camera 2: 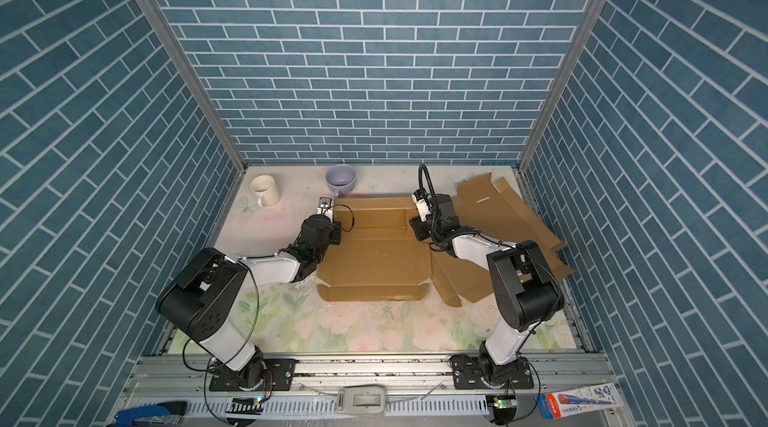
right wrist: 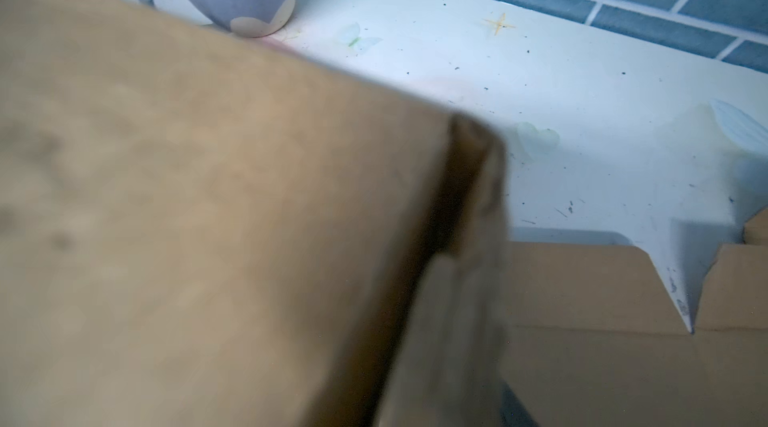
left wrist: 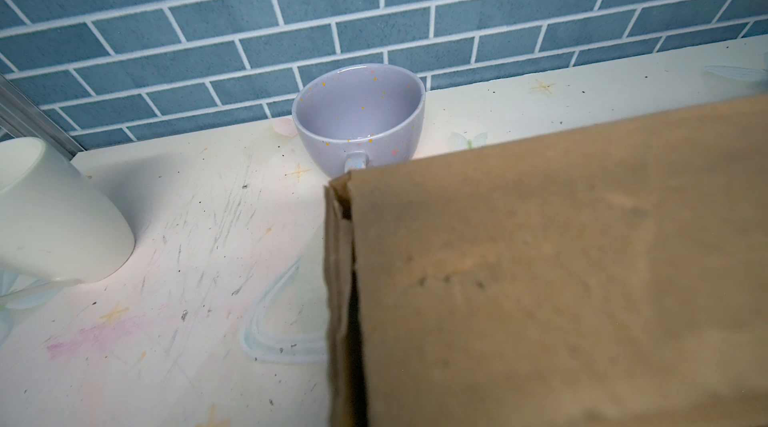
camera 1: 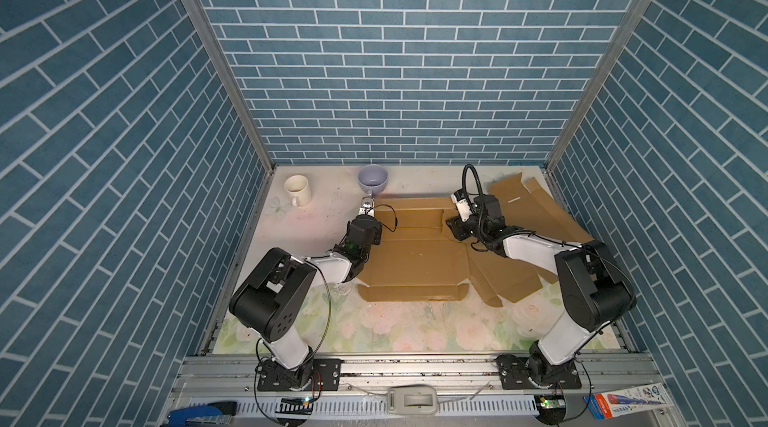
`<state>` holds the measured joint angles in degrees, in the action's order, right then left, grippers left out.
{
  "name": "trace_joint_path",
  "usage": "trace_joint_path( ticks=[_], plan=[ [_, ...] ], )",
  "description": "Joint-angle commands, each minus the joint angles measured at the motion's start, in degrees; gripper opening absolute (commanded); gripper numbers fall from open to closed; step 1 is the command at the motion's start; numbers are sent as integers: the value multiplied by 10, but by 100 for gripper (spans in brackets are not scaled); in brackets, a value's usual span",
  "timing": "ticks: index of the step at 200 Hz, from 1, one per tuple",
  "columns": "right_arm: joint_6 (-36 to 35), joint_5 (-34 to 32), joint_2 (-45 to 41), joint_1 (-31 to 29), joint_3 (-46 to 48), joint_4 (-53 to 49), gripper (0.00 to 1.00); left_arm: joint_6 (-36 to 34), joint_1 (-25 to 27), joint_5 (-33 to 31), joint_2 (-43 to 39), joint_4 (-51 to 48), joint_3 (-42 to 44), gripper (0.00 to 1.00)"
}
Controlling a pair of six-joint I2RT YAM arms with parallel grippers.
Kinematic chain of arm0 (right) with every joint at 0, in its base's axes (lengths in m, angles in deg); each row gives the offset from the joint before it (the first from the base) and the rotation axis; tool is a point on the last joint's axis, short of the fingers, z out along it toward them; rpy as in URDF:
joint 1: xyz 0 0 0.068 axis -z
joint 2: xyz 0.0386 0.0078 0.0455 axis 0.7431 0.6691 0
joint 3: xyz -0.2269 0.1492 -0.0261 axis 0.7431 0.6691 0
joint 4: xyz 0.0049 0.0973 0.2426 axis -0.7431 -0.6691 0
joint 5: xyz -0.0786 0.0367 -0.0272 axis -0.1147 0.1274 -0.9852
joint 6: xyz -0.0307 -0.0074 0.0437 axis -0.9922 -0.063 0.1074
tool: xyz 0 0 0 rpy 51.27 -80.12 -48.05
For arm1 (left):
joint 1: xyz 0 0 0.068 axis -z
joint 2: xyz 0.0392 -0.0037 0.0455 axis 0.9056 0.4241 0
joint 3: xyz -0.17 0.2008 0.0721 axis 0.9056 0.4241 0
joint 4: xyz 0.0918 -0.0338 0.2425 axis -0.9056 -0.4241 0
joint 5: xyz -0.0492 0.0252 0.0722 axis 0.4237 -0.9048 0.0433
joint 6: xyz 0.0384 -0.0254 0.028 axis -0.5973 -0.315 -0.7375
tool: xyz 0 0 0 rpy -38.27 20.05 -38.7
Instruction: Fold the paper box
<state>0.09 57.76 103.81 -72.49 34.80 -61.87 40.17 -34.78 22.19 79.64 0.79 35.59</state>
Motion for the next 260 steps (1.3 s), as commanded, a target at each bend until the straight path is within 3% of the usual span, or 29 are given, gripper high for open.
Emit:
trace_joint_path(
  ticks=[1, 38, 68, 96, 178, 260],
  plan=[
    [25, -94, 22, -11, 21, 105, 40, -6, -1, 24, 18, -81, 8, 0],
    [39, -261, 43, -63, 31, 168, 24, 19, 1, 26, 12, -87, 9, 0],
    [53, -379, 65, -102, -9, 126, 14, 44, 14, 21, 9, -90, 8, 0],
    [101, -432, 73, -114, -52, 36, 0, 57, 22, 12, 13, -93, 7, 0],
    [144, -353, 42, -116, -66, -41, 3, 64, 23, 2, -2, -153, -35, 0],
    [221, -246, 43, -117, -217, -351, 0, 78, -5, 25, -56, -408, -160, 3]
  ],
)
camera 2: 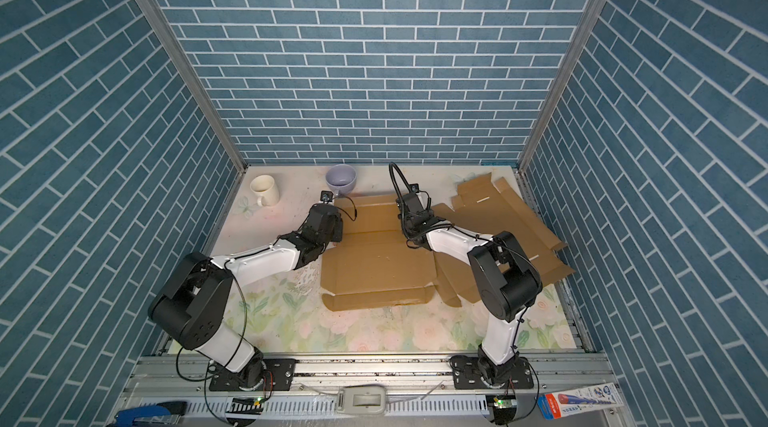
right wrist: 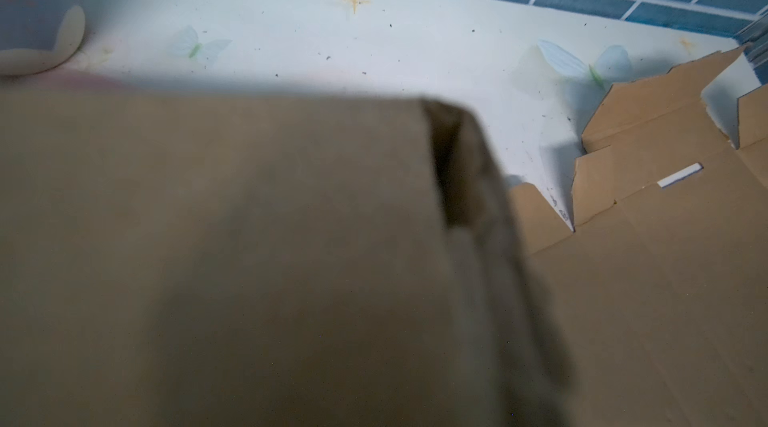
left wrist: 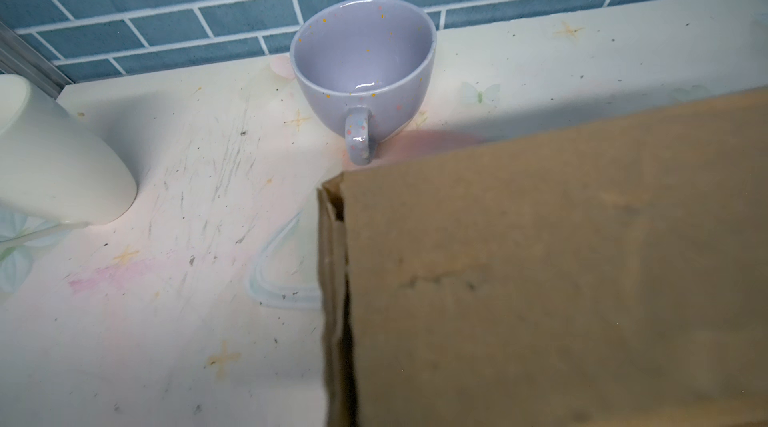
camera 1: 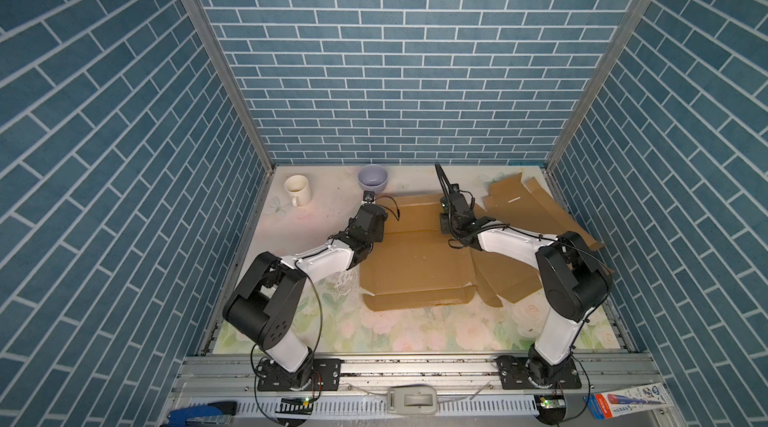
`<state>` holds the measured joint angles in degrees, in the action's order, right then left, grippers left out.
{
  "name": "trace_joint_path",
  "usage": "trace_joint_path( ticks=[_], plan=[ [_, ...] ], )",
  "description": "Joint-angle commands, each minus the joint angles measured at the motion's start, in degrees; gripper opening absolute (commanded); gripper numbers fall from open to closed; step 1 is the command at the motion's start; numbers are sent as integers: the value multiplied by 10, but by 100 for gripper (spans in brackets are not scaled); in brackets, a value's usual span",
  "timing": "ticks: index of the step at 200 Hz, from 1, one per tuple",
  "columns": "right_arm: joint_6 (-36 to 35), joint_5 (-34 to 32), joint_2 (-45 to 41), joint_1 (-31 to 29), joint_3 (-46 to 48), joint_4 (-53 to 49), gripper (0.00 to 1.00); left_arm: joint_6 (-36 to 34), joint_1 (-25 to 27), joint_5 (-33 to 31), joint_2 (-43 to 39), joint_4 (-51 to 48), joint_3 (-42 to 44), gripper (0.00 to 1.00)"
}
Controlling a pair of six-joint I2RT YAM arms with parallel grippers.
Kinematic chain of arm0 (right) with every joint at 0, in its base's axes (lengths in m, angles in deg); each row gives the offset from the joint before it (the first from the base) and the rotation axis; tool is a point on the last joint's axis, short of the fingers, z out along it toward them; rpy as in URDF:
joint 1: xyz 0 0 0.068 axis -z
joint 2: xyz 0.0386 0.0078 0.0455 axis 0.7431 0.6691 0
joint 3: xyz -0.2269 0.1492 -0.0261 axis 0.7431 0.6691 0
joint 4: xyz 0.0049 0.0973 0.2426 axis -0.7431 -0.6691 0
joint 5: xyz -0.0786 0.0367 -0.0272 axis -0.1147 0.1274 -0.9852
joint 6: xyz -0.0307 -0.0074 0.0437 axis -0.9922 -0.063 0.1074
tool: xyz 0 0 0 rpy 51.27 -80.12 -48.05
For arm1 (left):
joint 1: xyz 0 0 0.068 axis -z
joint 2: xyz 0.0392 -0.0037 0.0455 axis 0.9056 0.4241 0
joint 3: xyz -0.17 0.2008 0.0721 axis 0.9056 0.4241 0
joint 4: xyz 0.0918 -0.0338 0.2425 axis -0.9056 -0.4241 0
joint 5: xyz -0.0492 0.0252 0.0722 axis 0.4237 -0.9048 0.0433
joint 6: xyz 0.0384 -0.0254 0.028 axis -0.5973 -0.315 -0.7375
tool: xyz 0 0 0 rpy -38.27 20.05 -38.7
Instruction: Fold the paper box
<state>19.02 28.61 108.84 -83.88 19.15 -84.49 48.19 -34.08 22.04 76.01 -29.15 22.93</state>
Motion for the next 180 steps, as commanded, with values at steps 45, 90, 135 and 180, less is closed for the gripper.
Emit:
trace_joint_path(
  ticks=[45, 90, 135, 180],
  plan=[
    [62, 126, 4, 18, -113, -214, 0, 0, -44, 89, -37, -183, -69, 23],
    [82, 232, 65, 42, -205, -334, 0, -12, -56, 158, -59, -247, -106, 44],
    [89, 312, 126, 51, -271, -431, 0, -36, -69, 210, -89, -328, -154, 60],
    [110, 367, 167, 50, -293, -463, 0, -32, -110, 266, -112, -342, -157, 62]
  ],
)
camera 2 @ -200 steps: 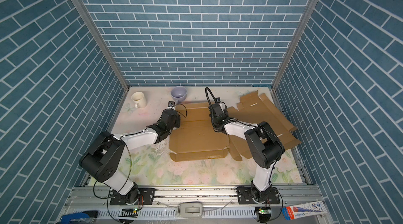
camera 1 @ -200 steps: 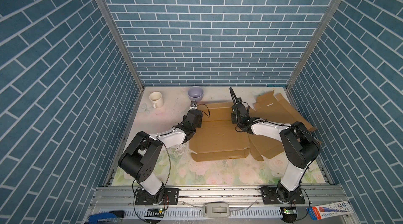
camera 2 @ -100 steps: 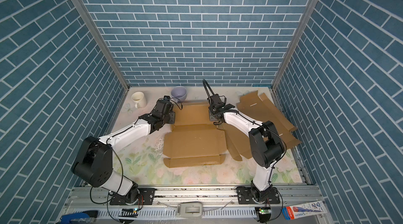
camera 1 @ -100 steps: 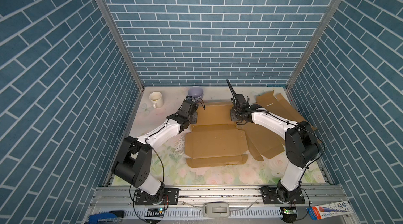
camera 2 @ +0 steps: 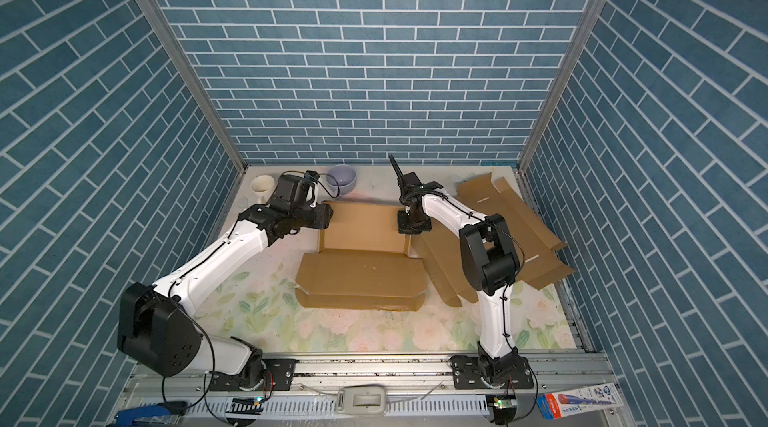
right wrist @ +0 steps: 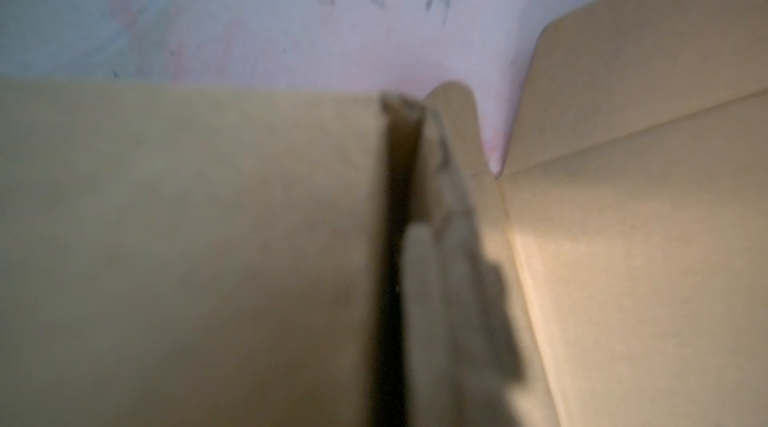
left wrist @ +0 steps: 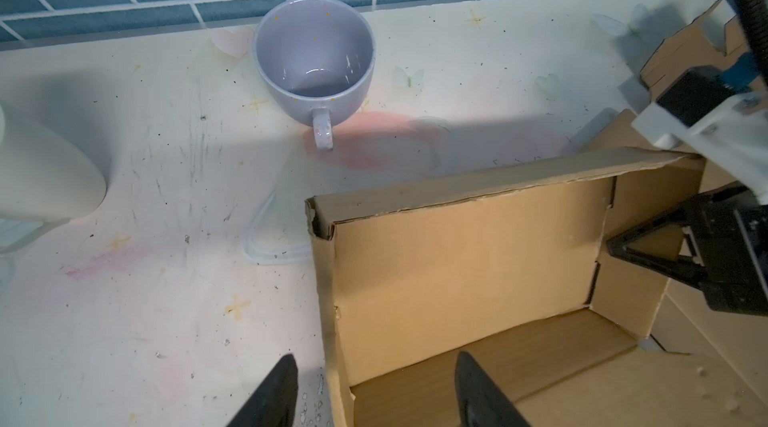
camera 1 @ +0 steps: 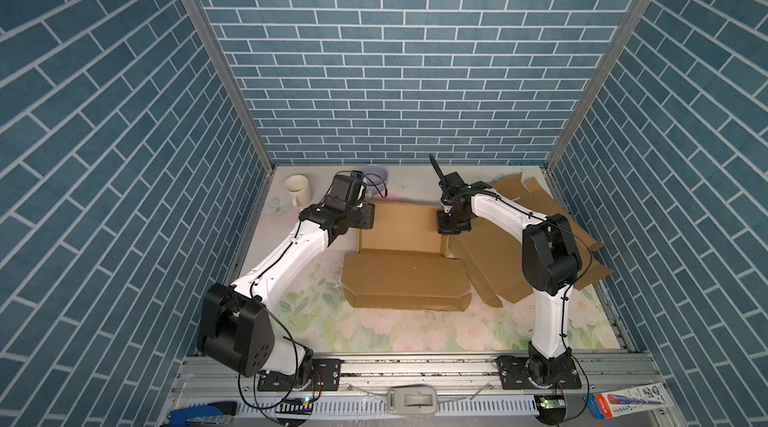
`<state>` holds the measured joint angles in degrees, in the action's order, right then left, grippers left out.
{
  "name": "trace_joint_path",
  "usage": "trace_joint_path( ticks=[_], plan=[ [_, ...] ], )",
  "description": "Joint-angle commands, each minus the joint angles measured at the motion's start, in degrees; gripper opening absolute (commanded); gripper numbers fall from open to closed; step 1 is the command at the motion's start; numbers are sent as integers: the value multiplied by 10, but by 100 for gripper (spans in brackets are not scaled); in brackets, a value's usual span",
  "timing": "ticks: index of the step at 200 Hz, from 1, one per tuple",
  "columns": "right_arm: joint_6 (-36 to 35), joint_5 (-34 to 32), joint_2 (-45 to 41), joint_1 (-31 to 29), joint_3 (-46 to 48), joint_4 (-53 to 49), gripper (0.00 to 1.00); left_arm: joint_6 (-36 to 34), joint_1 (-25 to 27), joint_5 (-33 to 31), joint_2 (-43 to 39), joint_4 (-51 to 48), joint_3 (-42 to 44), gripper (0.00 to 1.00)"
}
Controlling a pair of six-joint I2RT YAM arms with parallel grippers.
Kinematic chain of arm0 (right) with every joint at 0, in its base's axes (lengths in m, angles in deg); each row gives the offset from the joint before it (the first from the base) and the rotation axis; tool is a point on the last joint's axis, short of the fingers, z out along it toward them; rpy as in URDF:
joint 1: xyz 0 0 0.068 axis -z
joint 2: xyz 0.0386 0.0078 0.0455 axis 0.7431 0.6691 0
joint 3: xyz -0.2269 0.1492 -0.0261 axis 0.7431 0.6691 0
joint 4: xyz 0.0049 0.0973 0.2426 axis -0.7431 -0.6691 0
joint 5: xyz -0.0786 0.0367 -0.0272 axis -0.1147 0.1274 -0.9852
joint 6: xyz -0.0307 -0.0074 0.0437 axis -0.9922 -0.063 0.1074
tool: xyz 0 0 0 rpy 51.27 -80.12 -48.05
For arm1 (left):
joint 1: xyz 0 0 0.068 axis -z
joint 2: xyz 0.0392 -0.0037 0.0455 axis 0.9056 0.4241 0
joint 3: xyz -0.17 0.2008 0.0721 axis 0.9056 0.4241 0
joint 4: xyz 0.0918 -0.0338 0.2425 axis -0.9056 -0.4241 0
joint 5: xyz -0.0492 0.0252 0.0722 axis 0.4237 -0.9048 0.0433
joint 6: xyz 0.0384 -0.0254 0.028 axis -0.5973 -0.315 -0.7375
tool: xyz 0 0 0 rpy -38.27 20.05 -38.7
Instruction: Fold the paper box
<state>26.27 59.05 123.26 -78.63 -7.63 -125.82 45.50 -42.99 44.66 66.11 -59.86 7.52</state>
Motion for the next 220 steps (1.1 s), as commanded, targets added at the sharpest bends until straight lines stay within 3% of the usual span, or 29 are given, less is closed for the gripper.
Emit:
trace_joint_path(
  ticks=[1, 76, 107, 142, 176, 220],
  plan=[
    [38, 65, 24, -2, -25, -50, 0, -5, -21, 39, -14, -35, -3, 62],
    [49, 76, 77, -1, -57, -64, 0, 6, -70, 96, -8, 4, 66, 65],
    [48, 80, 77, -1, -63, -67, 1, 9, -79, 110, 25, 37, 76, 60],
    [52, 95, 76, -3, -64, -66, 6, 18, -78, 123, 70, 56, 62, 43],
    [53, 107, 64, -4, -65, -68, 11, 19, -78, 116, 103, 53, 57, 17],
    [32, 116, 33, -3, -66, -79, 31, 3, -78, 94, 122, -11, 26, 3]
  ],
)
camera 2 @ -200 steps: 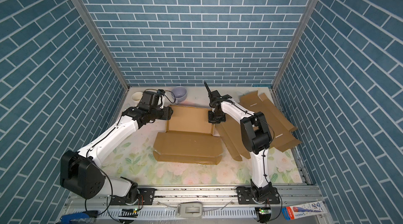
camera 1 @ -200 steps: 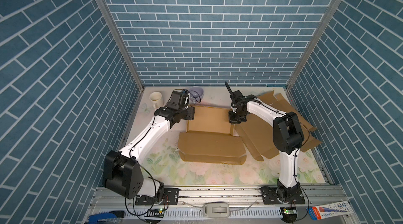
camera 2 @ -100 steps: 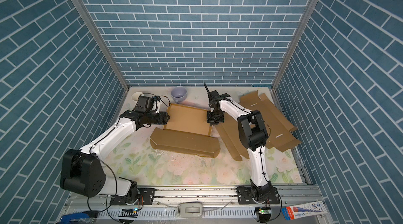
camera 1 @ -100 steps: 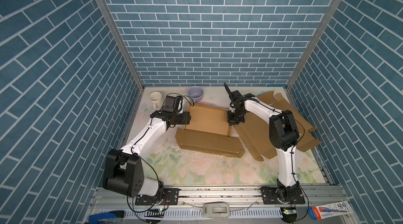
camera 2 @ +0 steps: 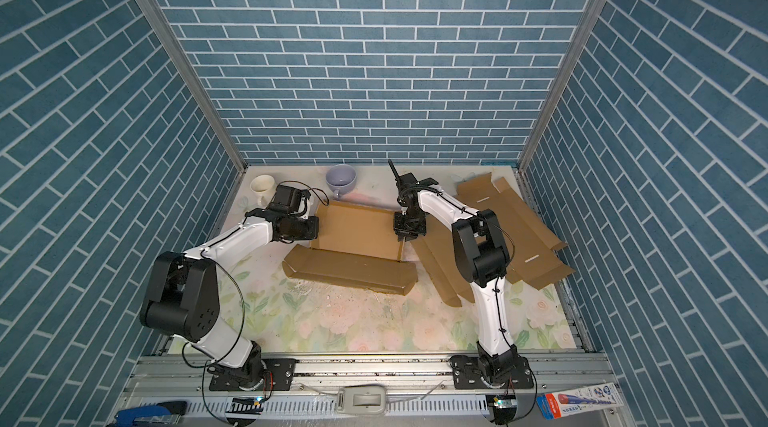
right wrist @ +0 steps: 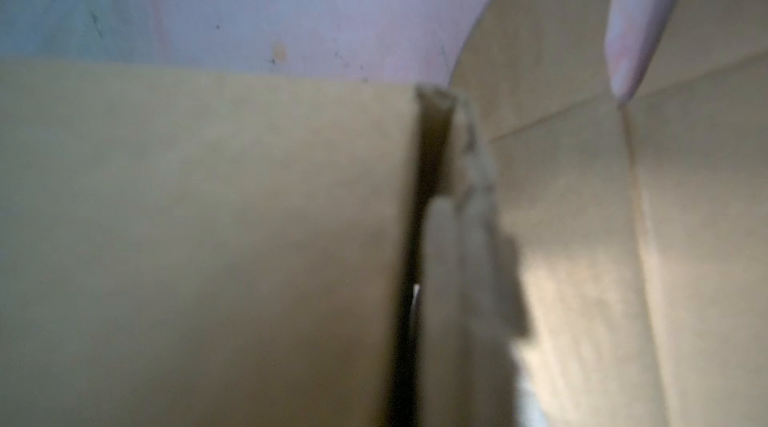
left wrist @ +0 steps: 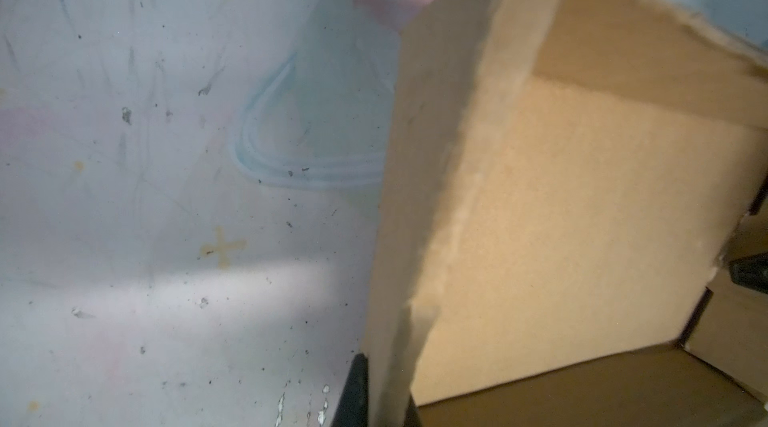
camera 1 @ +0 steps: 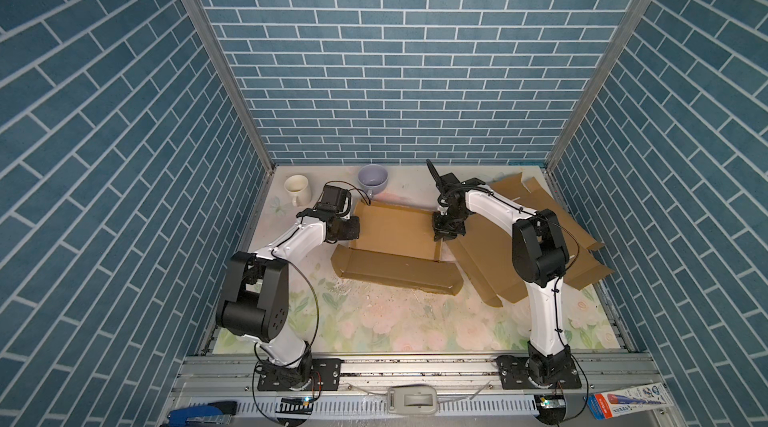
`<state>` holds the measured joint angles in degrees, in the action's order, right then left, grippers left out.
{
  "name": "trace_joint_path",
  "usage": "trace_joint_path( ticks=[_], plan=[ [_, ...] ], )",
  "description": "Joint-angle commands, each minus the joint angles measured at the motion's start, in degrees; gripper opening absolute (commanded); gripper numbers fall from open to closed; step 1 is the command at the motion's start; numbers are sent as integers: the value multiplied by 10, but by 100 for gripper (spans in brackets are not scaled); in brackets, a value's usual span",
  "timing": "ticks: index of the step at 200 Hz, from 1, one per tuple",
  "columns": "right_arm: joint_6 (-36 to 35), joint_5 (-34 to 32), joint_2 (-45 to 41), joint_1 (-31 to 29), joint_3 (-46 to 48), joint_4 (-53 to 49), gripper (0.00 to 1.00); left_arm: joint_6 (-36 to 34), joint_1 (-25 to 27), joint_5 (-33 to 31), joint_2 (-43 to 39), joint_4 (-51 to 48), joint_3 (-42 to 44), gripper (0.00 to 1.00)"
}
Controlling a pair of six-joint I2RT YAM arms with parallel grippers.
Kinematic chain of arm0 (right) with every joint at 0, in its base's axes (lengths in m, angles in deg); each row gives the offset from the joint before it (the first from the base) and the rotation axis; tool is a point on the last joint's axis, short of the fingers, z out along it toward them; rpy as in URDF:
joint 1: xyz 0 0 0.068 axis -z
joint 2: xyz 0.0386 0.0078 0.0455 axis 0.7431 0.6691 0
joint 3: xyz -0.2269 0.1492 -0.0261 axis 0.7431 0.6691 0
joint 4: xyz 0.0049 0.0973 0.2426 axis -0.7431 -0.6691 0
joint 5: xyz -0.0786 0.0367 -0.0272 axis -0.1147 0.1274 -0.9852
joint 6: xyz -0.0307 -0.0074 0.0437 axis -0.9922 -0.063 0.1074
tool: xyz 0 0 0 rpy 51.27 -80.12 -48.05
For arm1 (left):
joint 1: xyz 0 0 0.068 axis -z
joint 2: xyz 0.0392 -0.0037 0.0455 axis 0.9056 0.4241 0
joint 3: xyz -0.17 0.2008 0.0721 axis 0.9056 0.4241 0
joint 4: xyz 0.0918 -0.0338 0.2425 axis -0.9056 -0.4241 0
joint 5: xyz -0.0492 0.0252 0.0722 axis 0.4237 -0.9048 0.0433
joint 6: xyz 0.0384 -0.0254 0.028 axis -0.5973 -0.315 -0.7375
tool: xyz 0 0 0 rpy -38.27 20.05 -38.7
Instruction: Fold the paper box
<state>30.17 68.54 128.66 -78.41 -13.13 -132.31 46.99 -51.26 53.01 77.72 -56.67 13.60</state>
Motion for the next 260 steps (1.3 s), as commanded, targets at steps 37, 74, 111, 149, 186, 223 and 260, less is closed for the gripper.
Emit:
trace_joint_path(
  ticks=[37, 74, 111, 149, 186, 223, 260],
  plan=[
    [-49, 10, -56, 5, 0, -26, 46, -55, 5, -2, 42, -150, -81, 2],
    [-96, 4, -96, 21, 17, -23, 83, -87, 3, -9, 76, -203, -105, 2],
    [-154, -18, -111, 24, -9, -39, 84, -105, 3, -10, 126, -233, -153, 2],
    [-214, 36, -112, 7, -12, 4, 83, -130, 2, -17, 179, -264, -216, 5],
    [-245, -11, -62, -22, -59, 2, 84, -145, 0, -36, 228, -292, -261, 13],
    [-262, 3, -28, -25, -117, -5, 85, -147, -6, -28, 243, -293, -292, 23],
    [-298, -9, 18, -36, -167, -28, 86, -145, -6, -10, 240, -292, -307, 32]
  ],
)
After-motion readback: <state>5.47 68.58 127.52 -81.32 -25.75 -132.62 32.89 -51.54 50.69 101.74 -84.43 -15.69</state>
